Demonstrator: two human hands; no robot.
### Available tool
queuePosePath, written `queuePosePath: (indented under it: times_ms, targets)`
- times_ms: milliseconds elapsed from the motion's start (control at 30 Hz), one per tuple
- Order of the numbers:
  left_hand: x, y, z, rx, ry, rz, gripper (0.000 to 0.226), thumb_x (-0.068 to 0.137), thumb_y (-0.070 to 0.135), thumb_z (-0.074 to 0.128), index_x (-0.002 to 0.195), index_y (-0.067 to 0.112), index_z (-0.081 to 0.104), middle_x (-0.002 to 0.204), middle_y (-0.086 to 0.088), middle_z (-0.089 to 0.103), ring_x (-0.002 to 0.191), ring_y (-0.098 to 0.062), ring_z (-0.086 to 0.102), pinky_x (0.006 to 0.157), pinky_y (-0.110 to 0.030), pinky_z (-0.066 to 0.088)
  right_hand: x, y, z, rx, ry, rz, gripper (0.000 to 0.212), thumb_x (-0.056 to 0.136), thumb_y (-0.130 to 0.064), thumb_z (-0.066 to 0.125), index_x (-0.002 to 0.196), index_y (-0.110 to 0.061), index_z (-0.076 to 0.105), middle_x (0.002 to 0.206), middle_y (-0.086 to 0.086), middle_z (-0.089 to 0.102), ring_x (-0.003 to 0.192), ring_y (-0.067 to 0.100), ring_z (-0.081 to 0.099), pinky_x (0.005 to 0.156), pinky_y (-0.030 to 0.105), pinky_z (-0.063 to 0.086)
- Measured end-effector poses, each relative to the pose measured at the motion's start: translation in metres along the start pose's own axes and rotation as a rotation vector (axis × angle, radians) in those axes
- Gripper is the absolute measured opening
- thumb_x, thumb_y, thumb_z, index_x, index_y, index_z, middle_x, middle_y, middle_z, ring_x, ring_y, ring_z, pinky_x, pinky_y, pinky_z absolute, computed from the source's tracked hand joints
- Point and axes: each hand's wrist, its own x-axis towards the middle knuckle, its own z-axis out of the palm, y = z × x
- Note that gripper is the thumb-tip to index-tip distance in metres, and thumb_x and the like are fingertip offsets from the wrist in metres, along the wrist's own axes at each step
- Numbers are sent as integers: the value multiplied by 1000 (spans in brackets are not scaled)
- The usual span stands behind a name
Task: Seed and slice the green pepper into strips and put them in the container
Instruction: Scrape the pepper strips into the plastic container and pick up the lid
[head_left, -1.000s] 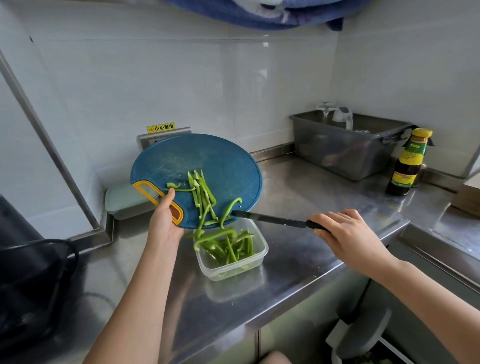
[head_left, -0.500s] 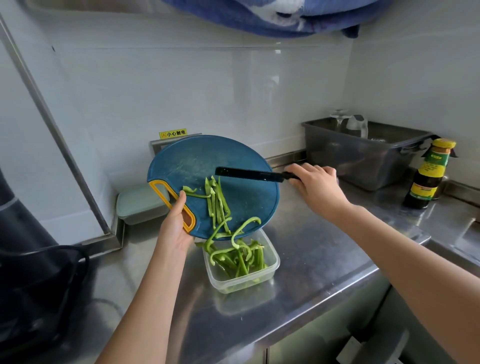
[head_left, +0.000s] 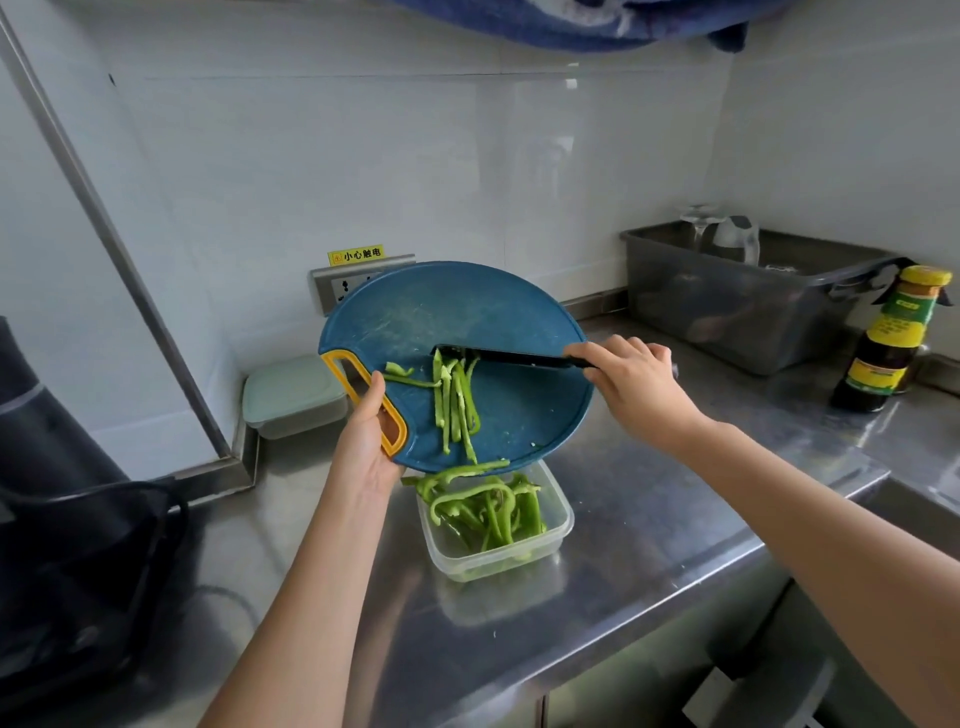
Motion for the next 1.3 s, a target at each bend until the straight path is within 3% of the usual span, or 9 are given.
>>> queuePosePath:
  times_ms: [167,367,667,833,967,1133,1200,1300]
  targets:
    - [-1,0,0,42,76,4,33,98,37,39,113,14,57,103,-10,70,86,-23,71,63,-39,56,-22,5,-2,-23,-1,-24,32,99,-22,42,126,-30,54,95,4,55,92,28,50,90,41,29]
    - [-4,0,0,31,64,10,32,98,37,39,111,14,56,89,-8,74,80,-24,72,55,-38,57,-41,11,-2,-15,19,-44,34,96,-17,48,123,-37,47,92,2,56,86,27,50,85,40,31]
    - [-3,-2,1,32,53,-12,38,96,41,42,123,16,53,108,-10,70,92,-29,70,63,-45,57,-70,27,-14,-70,69,-74,29,91,-22,42,115,-37,45,87,-1,55,77,25,51,81,37,31]
    - [-5,-3,3,6,8,-6,38,97,40,39,122,16,54,110,-10,70,94,-29,69,65,-46,58,-89,38,-21,-130,56,-96,31,93,-17,47,117,-37,46,88,-4,54,78,24,52,82,42,37]
    - [-5,-4,2,1,41,-17,44,96,42,41,130,15,50,122,-12,63,102,-29,66,73,-47,56,-94,46,-29,-81,44,-40,29,93,-21,42,117,-39,44,89,-5,53,82,23,51,84,39,32]
    - [-3,-1,1,-9,34,-10,50,94,49,39,132,18,49,123,-12,63,103,-30,66,73,-50,56,-60,32,-36,15,74,31,31,96,-26,36,122,-29,53,94,0,54,92,26,50,85,38,28]
    - [-1,0,2,-20,11,9,55,92,56,37,133,20,49,123,-10,63,106,-30,64,79,-54,54,-35,21,-35,16,89,11,30,98,-22,40,123,-26,55,96,3,55,95,28,50,85,38,27]
    - [-2,2,5,-2,4,40,60,89,63,29,130,23,50,120,-7,65,102,-27,66,75,-50,56,5,0,-27,48,95,-51,30,99,-23,39,125,-28,54,100,3,56,97,27,49,83,34,23]
